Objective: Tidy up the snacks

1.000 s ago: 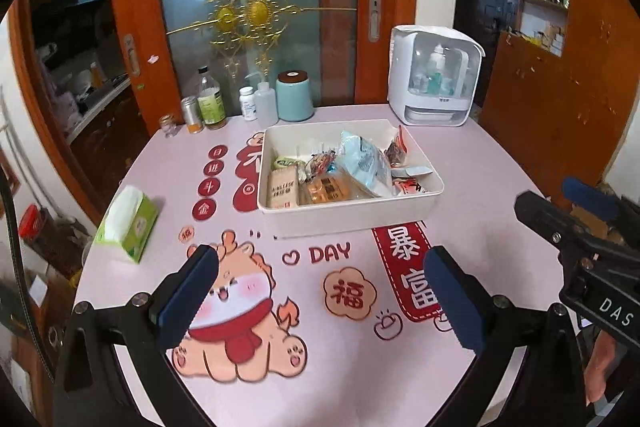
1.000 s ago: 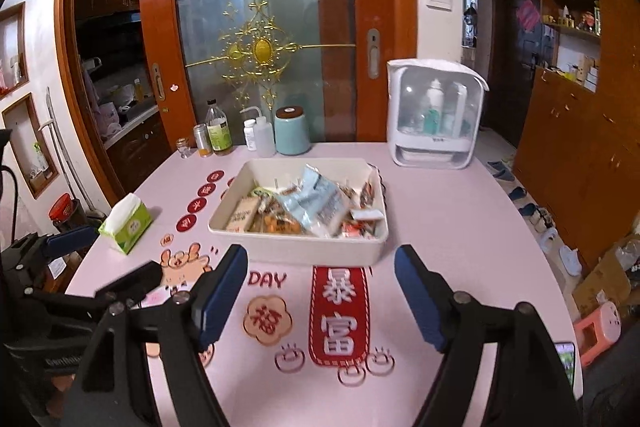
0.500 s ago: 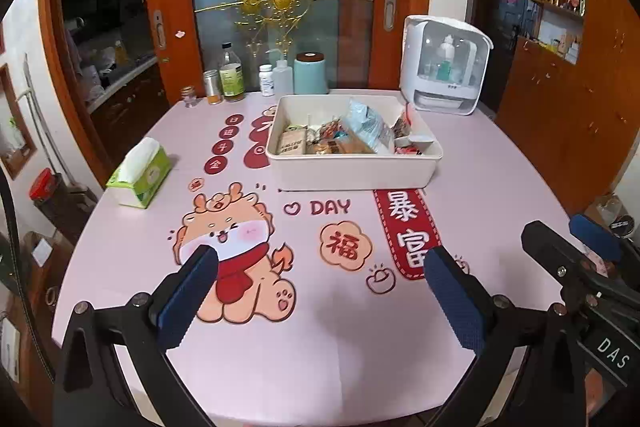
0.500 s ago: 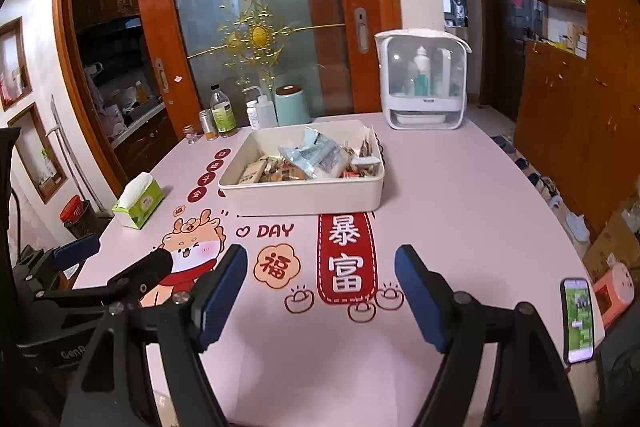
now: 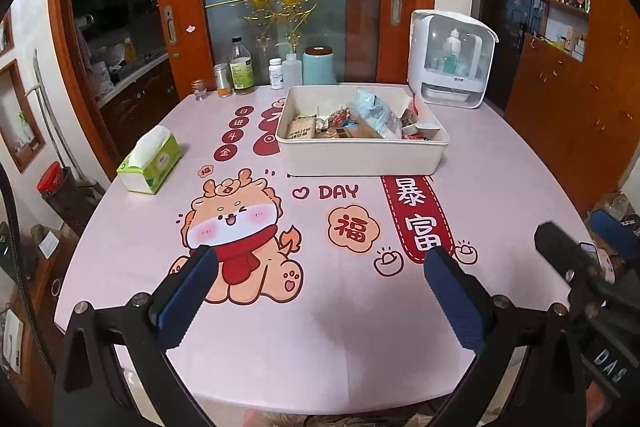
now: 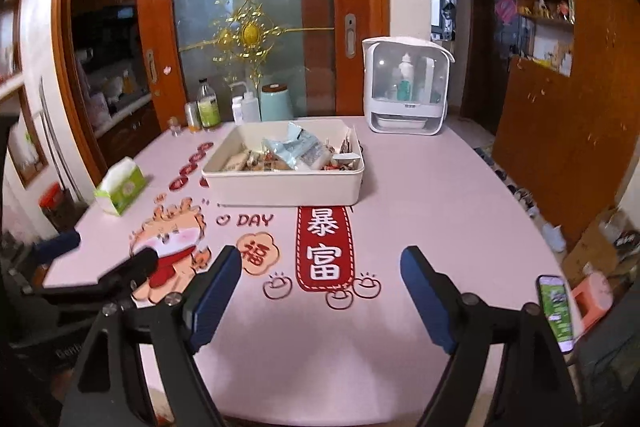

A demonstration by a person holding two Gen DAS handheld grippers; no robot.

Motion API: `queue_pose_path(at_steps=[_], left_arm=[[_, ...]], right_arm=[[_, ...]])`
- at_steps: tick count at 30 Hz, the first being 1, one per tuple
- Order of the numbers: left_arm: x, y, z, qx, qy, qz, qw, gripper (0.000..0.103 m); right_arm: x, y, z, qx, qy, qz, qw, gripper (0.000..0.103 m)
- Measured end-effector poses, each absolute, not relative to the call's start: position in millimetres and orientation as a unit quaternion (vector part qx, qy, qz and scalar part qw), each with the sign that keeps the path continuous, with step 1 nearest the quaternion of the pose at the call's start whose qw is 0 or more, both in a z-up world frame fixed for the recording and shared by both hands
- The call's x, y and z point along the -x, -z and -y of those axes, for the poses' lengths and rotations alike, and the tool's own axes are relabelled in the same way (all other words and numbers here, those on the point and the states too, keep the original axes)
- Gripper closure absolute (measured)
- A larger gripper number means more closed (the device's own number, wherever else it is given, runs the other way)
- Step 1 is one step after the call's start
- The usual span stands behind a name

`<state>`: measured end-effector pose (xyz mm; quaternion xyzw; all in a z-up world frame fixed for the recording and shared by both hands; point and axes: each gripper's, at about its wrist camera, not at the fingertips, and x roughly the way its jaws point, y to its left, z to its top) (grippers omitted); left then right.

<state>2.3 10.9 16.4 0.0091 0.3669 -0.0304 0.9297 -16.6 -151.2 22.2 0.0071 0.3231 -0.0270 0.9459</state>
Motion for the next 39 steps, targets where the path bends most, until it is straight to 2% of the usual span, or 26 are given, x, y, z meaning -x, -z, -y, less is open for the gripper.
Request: queue_pose_path(at_steps=[12,39], left_arm=[[-1,-14,-13,0.006,0.031,-0.367,0.930,0.001],[-6,-12,-8,0.002,0.033,-0.369,0.929,0.001]], right_arm=[[16,-14,169,-0.058,0.003,-0.341,0.938,0.020],[1,-3,167,-0.067,0.002,-0.373,0.926,0.020]])
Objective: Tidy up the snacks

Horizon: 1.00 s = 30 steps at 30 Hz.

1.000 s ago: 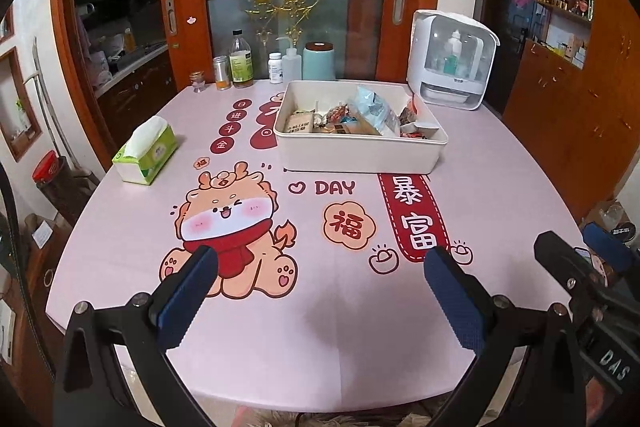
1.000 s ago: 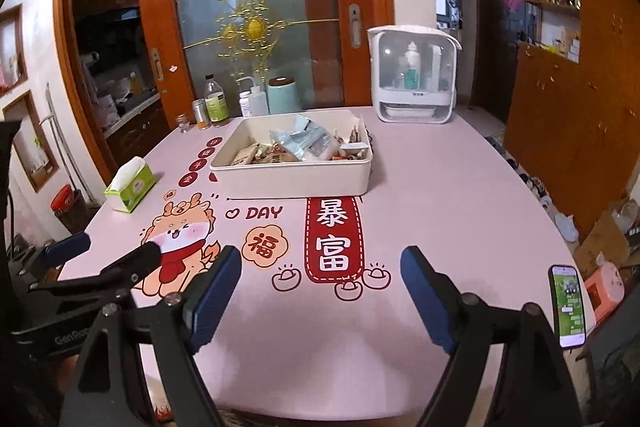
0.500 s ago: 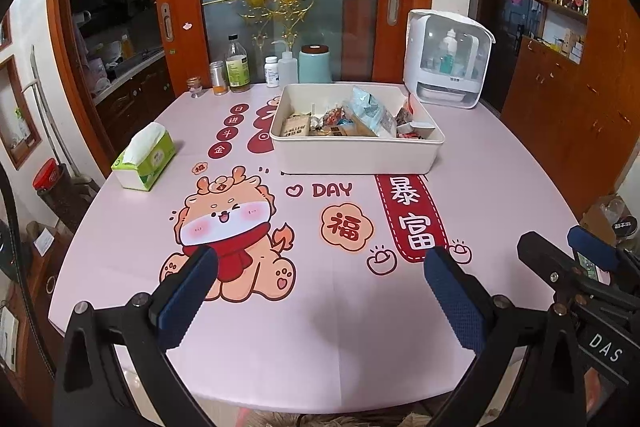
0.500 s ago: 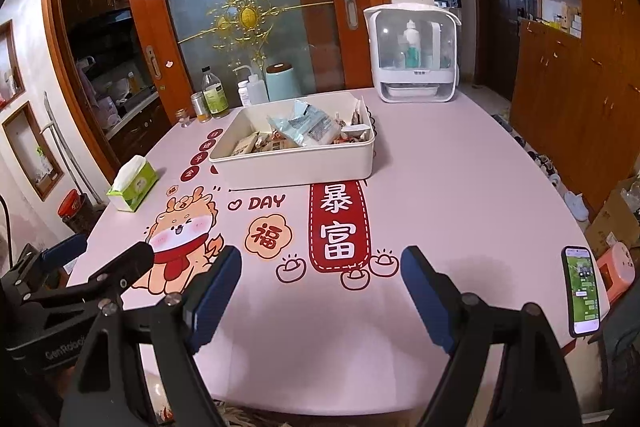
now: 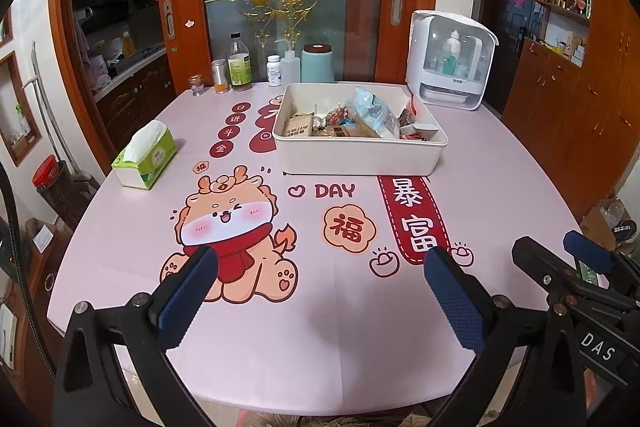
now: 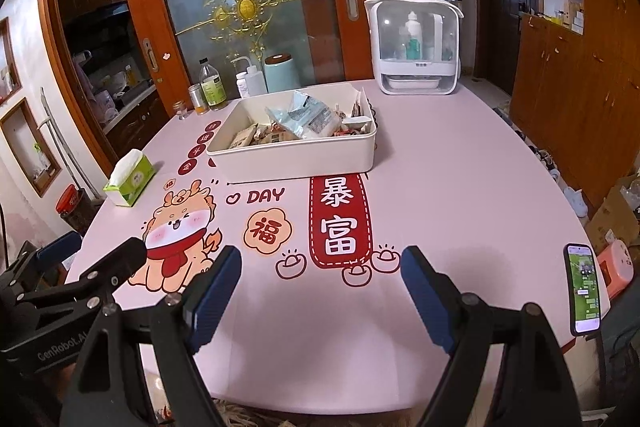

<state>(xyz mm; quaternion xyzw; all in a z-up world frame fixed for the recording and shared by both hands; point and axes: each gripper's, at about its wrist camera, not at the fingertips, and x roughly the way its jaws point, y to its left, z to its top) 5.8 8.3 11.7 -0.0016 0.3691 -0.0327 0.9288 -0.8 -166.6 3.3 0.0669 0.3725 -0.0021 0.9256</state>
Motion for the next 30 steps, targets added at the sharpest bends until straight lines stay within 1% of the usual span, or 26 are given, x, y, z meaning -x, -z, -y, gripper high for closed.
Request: queue_pose_path(at_steps=[30], left_arm=[[-16,-1,-13,0.014,0.020,-0.382,0.924,0.001]], right_arm=[[-10,4,156,-0.055,0.004,-0.385,0.921,0.020]])
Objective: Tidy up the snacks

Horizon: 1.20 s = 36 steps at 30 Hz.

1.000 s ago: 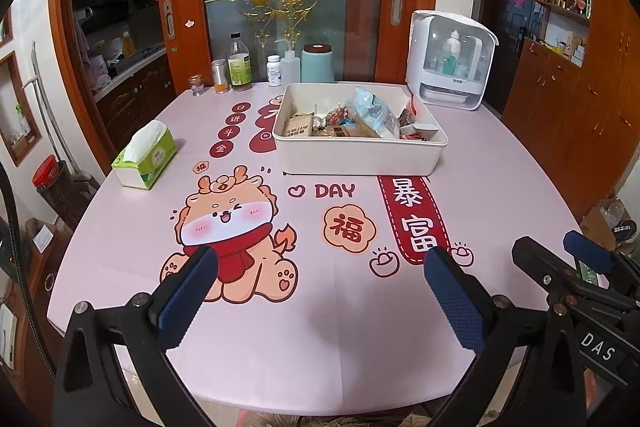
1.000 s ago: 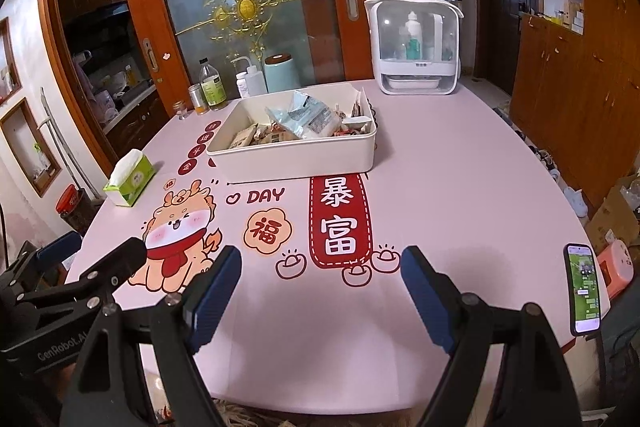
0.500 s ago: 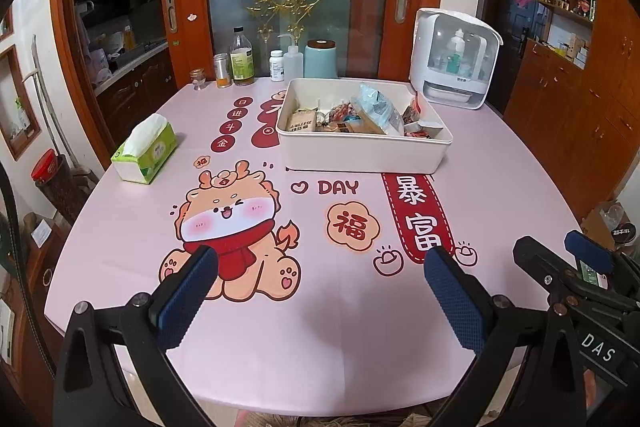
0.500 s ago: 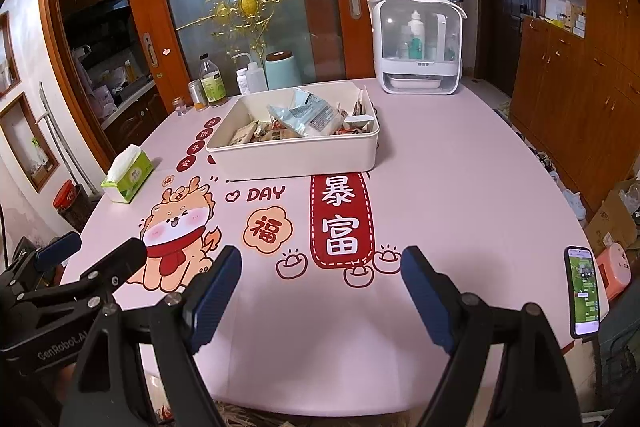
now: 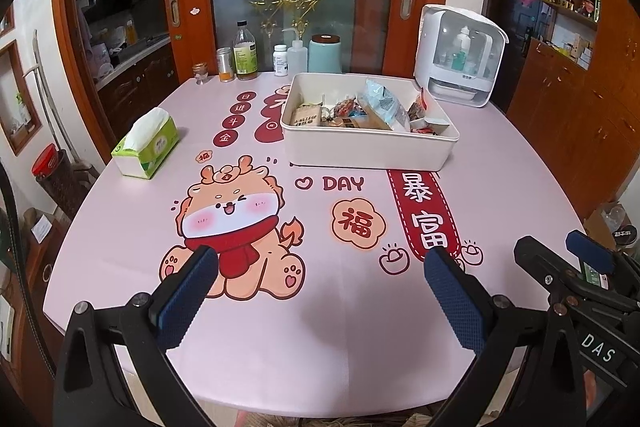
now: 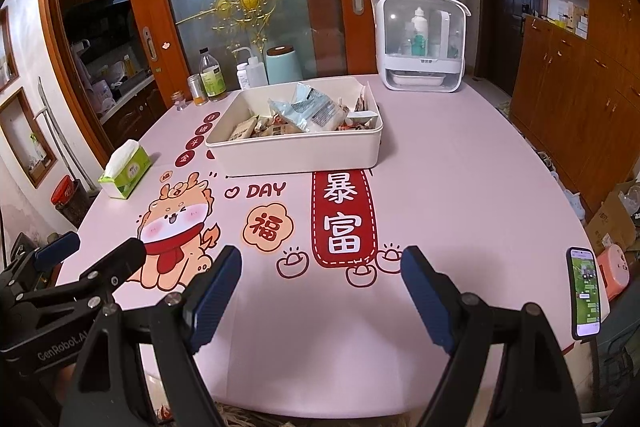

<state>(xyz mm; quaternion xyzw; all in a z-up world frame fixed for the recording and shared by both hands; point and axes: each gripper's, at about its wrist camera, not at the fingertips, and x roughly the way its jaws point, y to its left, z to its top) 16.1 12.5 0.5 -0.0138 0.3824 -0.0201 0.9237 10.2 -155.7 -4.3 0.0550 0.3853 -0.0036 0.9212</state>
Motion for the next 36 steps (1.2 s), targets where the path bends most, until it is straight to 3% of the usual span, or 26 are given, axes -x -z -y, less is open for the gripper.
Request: queue_pose_path(at_steps=[36], left_arm=[[-19.6,9.1,-15.8,0.012,0.007,-0.384,0.923,0.001]], right_arm=[[-18.4,14.0,150.5,-0.052,0.005,-0.402,0.914,0.020]])
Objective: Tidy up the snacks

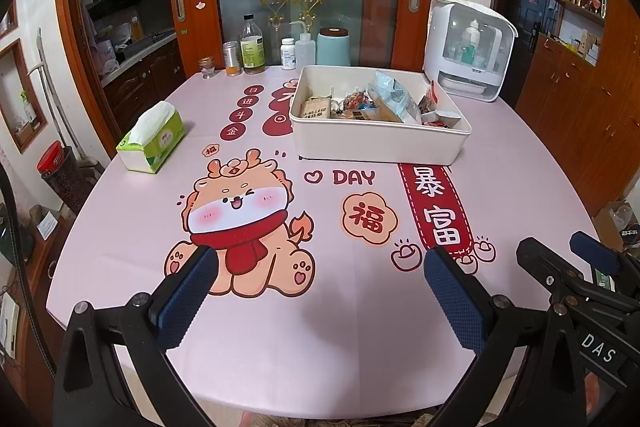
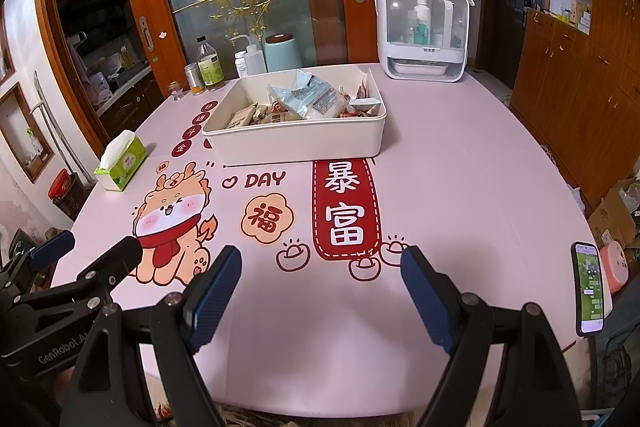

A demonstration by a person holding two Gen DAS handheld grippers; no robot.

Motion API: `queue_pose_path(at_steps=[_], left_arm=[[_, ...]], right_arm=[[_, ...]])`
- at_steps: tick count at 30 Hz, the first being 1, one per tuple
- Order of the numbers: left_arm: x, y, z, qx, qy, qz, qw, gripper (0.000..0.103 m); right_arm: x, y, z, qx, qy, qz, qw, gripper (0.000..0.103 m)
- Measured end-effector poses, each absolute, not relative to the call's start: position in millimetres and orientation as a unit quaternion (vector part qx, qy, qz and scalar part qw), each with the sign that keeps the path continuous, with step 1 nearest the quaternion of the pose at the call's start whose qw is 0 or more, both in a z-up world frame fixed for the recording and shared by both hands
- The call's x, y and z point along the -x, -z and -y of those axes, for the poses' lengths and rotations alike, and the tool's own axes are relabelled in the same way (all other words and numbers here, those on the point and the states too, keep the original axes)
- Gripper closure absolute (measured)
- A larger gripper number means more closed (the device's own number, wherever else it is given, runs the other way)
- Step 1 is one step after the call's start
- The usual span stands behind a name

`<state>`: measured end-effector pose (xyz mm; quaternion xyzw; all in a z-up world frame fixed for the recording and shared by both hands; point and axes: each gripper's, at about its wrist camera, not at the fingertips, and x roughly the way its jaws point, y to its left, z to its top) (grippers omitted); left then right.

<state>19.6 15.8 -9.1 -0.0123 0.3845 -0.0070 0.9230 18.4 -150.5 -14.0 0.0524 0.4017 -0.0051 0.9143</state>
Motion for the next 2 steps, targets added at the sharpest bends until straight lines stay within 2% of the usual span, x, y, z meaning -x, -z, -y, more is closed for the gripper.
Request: queue_pose_path(at_steps=[2], left_arm=[[-19.0,10.3,-16.1,0.012,0.007,-0.384,0.923,0.001]], right_arm=[[-18.3,14.2,150.8,-0.052,0.005,-0.401,0.914,0.020]])
